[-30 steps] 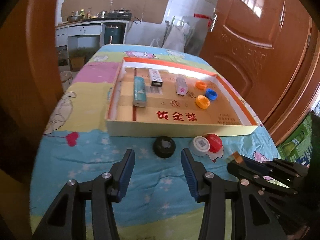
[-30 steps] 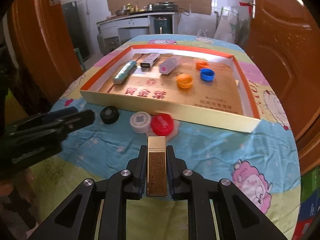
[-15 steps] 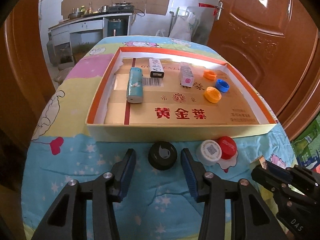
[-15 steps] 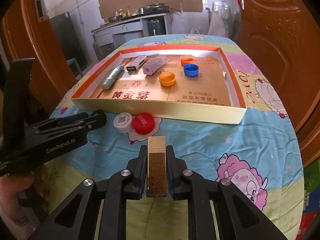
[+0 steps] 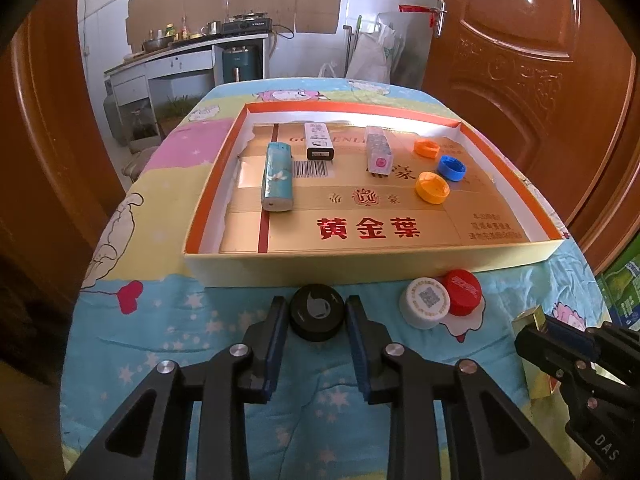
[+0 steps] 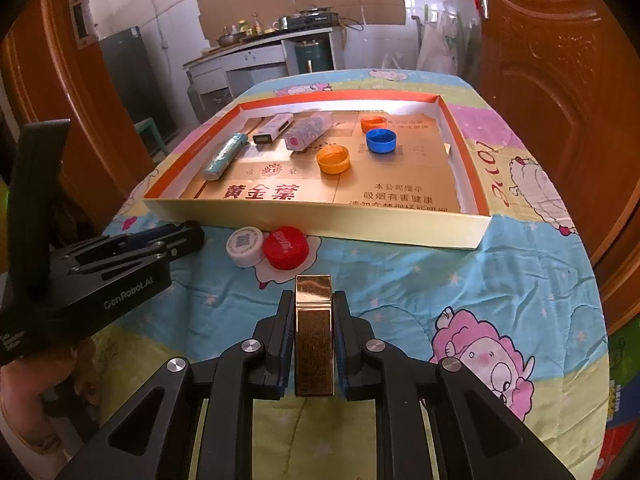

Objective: Organize rigid objects
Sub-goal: 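Grasp the gold rectangular box with right tool while left grasps the black cap, then carry the gold box and black cap into the cardboard lid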

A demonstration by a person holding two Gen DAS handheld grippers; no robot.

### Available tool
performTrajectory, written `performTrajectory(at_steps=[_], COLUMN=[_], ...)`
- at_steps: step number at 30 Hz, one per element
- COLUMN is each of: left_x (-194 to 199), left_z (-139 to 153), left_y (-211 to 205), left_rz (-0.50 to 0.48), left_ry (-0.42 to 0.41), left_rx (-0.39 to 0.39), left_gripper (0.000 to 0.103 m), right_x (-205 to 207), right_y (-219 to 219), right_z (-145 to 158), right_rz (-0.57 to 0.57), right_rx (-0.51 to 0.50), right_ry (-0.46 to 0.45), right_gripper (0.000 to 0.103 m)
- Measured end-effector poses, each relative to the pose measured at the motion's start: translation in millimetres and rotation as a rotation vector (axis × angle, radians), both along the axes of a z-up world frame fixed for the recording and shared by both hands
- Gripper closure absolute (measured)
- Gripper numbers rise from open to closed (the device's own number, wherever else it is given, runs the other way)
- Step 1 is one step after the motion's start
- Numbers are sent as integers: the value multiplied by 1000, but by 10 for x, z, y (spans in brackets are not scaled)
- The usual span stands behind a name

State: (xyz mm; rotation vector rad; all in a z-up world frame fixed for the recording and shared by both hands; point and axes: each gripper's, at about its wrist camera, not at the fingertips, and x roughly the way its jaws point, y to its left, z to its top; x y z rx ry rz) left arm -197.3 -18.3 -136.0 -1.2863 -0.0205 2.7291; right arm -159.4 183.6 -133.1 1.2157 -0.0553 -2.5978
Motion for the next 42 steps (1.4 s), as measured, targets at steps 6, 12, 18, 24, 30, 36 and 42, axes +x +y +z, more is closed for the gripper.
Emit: performTrajectory(at_steps=[6,12,18,24,30,36,42], left_x=[91,245,313,325,289,220,117], left_z=[129,340,539,659,740,801,854], left_y=[-47,-92,-116,-100,-58,-30,-30], left_rz=[-1,-3,-9,-19,-30,-40,-40], left_ry=[28,75,118,147,167,182,194], left_rx=[24,53,73,92,105,110,115], left_gripper=[73,73,73,73,73,73,73], right_x=[54,109,129,125,80,-12,-117], right_y=[-36,-63,-68,-57,-3,51,141], right_z=[75,195,340,478,578,680,842], right_rz=[6,11,14,16,10,0,-21], right_rx=[6,5,2,2,-9,-14,-6], right_ry=[21,47,78,110,130,153,194], right_gripper=[85,85,85,85,85,85,85])
